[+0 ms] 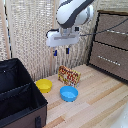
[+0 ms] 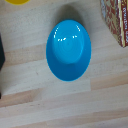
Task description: Kindly move your gripper toward the top drawer's handle. With caution, hold the handle robustly using your gripper and pull open the top drawer. Let the handle go. Relocate your gripper to the bowl placed in the background. Gently hold the bowl using your gripper. Bring the gripper and the bowl to the ajar drawer. Softly release the bowl into it.
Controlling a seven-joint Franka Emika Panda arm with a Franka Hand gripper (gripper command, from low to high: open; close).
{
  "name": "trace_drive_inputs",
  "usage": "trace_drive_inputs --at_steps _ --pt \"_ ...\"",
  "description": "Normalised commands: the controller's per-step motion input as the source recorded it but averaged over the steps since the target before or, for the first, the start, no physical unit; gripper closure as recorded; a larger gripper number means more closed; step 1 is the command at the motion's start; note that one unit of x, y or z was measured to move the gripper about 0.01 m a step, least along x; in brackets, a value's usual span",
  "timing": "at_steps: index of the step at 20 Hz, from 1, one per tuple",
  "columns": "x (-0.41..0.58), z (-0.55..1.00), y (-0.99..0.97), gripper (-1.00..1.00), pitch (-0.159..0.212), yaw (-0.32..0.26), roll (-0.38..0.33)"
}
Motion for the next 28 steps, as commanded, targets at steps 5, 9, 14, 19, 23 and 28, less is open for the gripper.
trace_drive_inputs --at_steps 5,9,14,19,23,28 --pt "0.291 0.57 0.02 -1.00 0.017 0.061 -0.128" --pt "0.256 0.76 0.00 -1.00 0.037 0.047 -0.142" --pt "0.187 0.55 -0.07 -1.00 0.039 0.049 -0.196" --pt "0.026 0.11 -0.16 -1.00 0.002 0.092 -0.317" --pt "0.000 0.00 -0.20 -1.00 0.000 0.106 -0.360" --pt "0.000 -0.02 -0.20 -1.00 0.000 0.116 -0.375"
